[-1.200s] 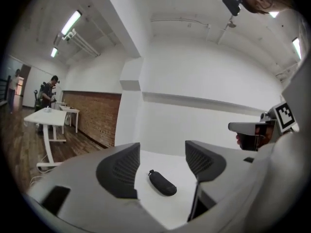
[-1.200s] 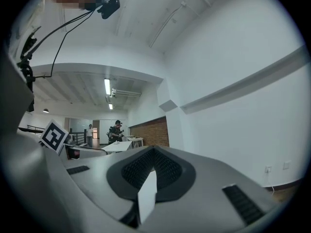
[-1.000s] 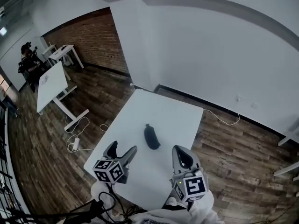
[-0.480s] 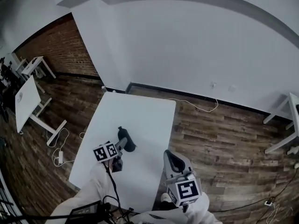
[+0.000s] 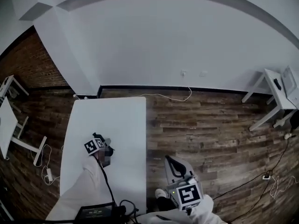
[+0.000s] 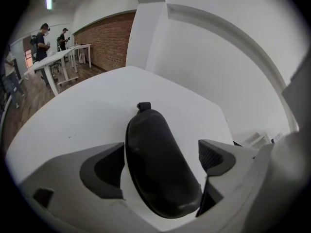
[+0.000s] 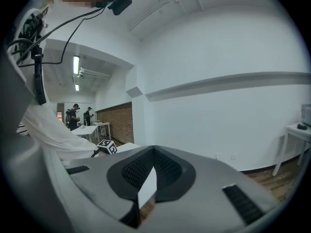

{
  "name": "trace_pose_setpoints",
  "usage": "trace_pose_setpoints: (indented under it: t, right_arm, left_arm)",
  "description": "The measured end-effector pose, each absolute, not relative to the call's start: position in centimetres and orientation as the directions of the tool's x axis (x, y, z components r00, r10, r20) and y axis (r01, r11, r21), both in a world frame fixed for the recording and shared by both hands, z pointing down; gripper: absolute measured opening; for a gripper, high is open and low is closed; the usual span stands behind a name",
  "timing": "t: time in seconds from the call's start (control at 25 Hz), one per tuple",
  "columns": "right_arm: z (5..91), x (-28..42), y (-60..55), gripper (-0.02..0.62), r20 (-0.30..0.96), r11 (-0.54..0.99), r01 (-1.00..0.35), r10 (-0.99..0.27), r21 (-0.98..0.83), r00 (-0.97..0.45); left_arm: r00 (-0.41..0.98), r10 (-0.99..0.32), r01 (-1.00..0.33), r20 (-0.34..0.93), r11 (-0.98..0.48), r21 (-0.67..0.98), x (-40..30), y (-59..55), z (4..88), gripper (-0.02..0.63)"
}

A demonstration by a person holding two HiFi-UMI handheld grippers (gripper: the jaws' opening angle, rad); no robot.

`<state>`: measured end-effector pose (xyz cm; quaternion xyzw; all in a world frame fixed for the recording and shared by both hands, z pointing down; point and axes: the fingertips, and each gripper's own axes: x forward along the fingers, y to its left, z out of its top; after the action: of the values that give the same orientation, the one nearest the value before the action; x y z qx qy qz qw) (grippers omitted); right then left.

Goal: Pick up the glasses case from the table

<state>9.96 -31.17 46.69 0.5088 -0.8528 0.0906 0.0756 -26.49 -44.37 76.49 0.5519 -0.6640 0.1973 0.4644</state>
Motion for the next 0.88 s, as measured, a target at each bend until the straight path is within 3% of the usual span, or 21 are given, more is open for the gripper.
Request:
trace_pose_setpoints:
  t: [0.12,0.2,0.4,0.56,0.88]
  right_arm:
    - [46.9,12.0,-30.6,0.006,0.239,0.426,-0.902,-0.871,-0.065,-0.429]
    - [46.9,12.8,-30.6,0.007,0.243,0.417,-0.907,-0.875,-0.062,-0.419]
    - [47.0,12.9,-30.8,0.008,0.223,0.439,-0.896,-0.869,-0.071,-0.443]
    - [46.8,11.0,-31.2,0.007,0.204,0.491,-0.865,-0.841,-0.104,-0.501]
    - [46.5,4.1,-32.8,0.006,0.124,0.620,-0.771,-0.762,-0.142,-0.636]
  left_arm:
    - [-0.008,-0.518,-0.930,0.855,0.318,0.184,-26.5,-44.6,77.7,0.481]
    - [-0.026,-0.511,-0.929,0.859,0.331,0.169,-26.9,-44.6,77.9,0.419]
    - [0.041,-0.511,-0.903,0.858,0.349,0.251,-26.3,-43.0,77.6,0.395]
    - [0.102,-0.611,-0.881,0.785,0.310,0.356,-25.1,-41.8,74.4,0.387]
    - [0.095,-0.841,-0.923,0.533,0.127,0.365,-25.1,-36.1,59.3,0.380]
